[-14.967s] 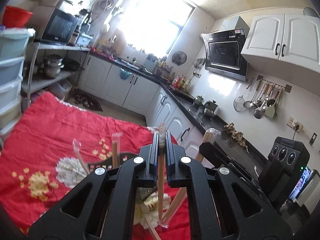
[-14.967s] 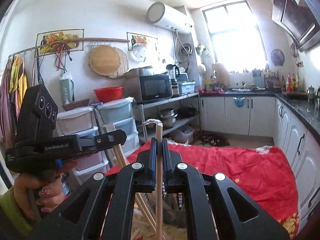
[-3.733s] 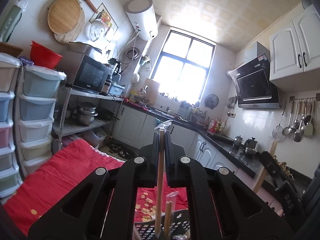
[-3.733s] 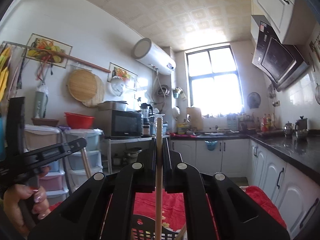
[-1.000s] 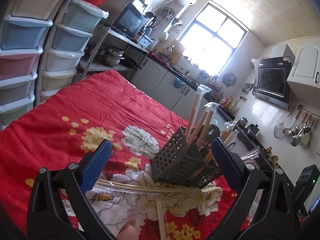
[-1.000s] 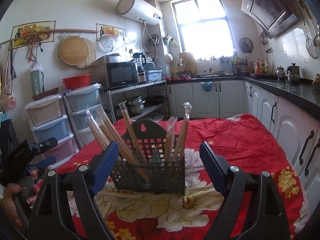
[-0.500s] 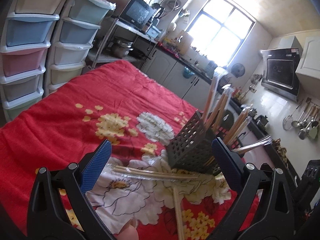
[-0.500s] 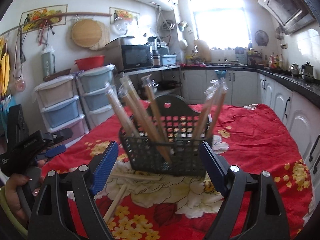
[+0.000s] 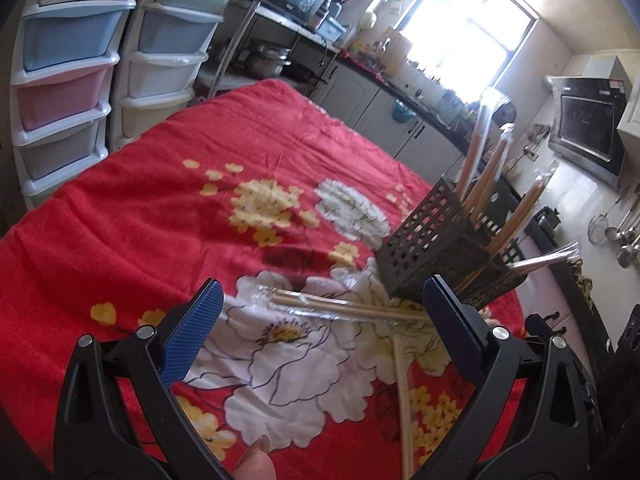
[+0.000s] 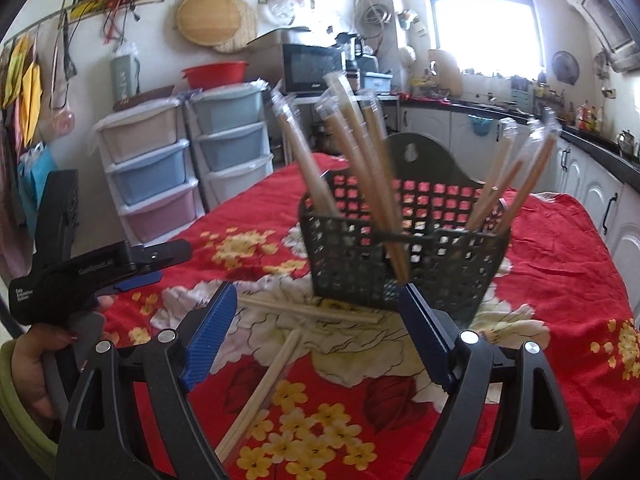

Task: Organize utensils
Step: 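Close the left tool on a chopstick while the right tool grasps another chopstick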

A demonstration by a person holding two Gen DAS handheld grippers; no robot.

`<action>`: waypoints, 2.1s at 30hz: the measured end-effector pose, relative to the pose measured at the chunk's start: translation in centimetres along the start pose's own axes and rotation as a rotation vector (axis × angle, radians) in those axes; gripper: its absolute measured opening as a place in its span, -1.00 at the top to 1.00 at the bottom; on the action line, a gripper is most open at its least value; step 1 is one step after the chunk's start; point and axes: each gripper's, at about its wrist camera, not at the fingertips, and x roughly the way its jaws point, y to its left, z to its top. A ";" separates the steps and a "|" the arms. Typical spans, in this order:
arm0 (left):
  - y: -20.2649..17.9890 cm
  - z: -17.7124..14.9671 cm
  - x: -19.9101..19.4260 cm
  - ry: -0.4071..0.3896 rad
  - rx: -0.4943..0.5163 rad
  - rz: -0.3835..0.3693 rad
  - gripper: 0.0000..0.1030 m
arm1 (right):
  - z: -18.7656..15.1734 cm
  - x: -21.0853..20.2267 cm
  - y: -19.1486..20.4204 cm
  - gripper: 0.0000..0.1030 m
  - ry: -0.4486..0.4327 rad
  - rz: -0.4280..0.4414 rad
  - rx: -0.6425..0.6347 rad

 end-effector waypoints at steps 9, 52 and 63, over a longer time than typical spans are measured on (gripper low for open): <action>1.4 -1.0 0.8 0.087 -0.008 0.011 -0.79 | -0.9 1.7 1.8 -0.55 0.089 0.043 -0.047; 5.5 0.5 7.2 0.197 -0.308 -0.052 0.84 | -2.8 8.4 -3.1 0.80 0.422 0.190 0.319; 6.7 0.6 5.4 0.134 -0.359 -0.169 0.98 | -3.4 2.7 -6.3 0.83 0.293 0.191 0.428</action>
